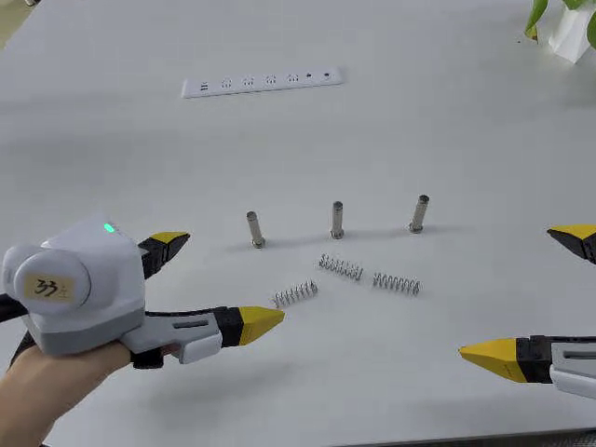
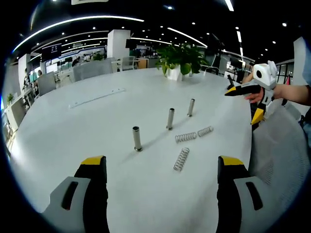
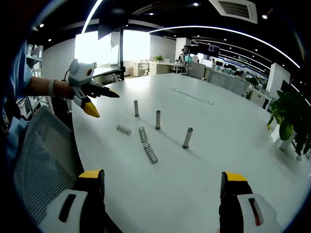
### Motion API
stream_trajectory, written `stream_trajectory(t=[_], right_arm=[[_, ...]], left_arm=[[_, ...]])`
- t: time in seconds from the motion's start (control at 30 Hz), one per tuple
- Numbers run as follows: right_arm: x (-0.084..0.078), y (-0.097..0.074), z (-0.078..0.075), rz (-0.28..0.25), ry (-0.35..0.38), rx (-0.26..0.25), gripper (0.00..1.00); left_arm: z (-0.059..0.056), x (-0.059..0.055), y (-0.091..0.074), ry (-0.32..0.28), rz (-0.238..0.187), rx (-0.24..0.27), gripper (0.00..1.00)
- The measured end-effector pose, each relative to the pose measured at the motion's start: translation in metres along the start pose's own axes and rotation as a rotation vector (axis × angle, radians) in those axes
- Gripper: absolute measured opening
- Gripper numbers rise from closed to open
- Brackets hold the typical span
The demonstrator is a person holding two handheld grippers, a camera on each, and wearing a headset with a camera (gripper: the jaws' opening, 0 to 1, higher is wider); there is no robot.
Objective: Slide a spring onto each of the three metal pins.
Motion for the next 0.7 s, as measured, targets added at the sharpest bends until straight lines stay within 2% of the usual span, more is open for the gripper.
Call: stream_trajectory(t=[0.37, 0.6, 0.7], right_arm=[[-0.001, 0.001, 0.004, -0.001, 0.003, 0.006, 0.99], [-0.003, -0.001, 0.004, -0.002, 0.013, -0.002, 0.99], [-0.005, -0.001, 0.004, -0.001, 0.016, -0.003, 0.99]], left_arm=[[-0.011, -0.009, 0.0, -0.006, -0.002, -0.037, 0.86], [-0.018, -0.005, 0.004, 0.012, -0.026, -0.05, 0.77], [-0.019, -0.007, 0.006, 0.027, -0.021, -0.059, 0.7]])
Point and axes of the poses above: the centre of the closed fingertips' face, and the gripper's own axes: y roughly forward along the fingers, z roughly to its left, x roughly out of its top, the point moved 1 cm from there along -y, roughly backward along the fingers, and after that the axes turned 3 degrees about -y, right-handed, at the moved point
